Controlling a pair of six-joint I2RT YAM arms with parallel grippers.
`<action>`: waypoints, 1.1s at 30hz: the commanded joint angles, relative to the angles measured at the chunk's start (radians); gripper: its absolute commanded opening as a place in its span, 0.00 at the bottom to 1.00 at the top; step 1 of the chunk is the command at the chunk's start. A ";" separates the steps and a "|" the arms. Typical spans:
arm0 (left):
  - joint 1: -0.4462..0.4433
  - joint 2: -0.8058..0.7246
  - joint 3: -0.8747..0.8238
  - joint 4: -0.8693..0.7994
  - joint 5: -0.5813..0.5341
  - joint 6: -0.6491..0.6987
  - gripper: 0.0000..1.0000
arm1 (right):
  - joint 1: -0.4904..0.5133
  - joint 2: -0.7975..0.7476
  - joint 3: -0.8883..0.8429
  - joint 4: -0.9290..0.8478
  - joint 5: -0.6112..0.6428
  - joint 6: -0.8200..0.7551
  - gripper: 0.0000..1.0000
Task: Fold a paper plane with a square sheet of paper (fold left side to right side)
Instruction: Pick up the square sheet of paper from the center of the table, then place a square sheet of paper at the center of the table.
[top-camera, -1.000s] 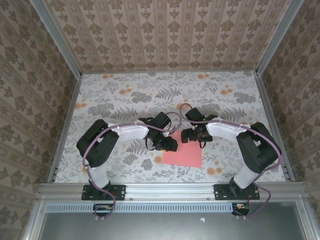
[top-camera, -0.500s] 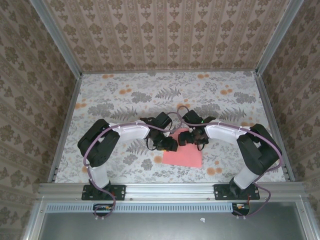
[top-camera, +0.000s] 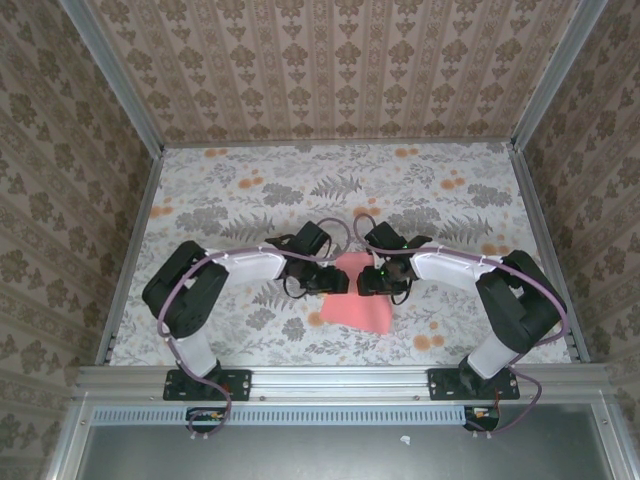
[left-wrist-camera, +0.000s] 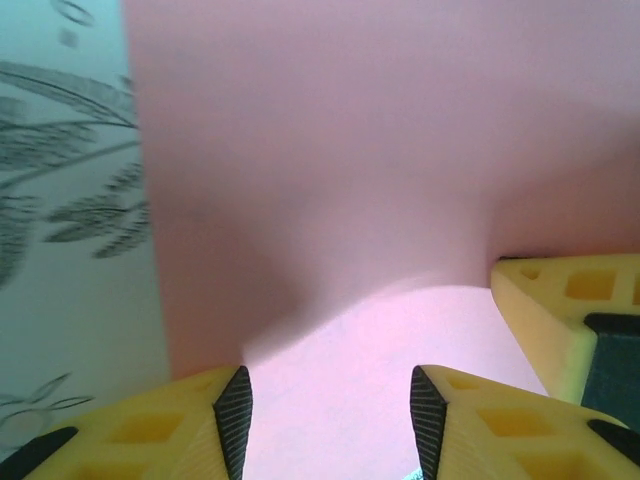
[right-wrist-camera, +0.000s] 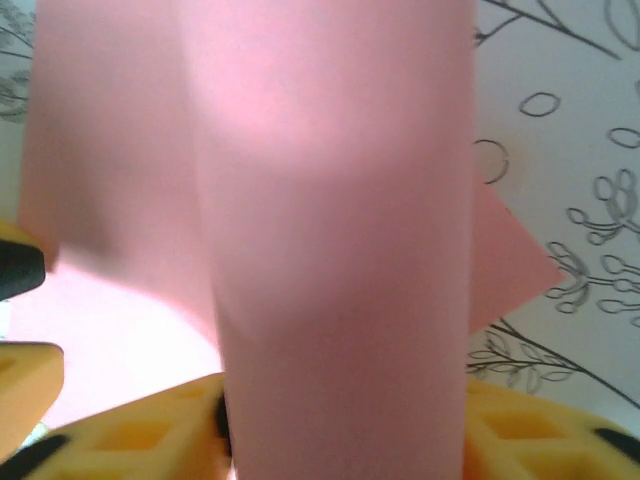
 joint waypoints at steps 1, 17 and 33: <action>0.052 -0.101 -0.053 0.092 0.041 -0.026 0.52 | -0.015 -0.041 -0.029 0.053 -0.079 0.006 0.42; 0.493 -0.665 -0.260 0.324 0.327 0.134 0.95 | -0.225 -0.350 -0.056 0.347 -0.560 -0.180 0.28; 0.426 -0.618 0.033 0.341 0.612 0.359 1.00 | -0.196 -0.451 0.271 0.305 -0.884 -0.292 0.27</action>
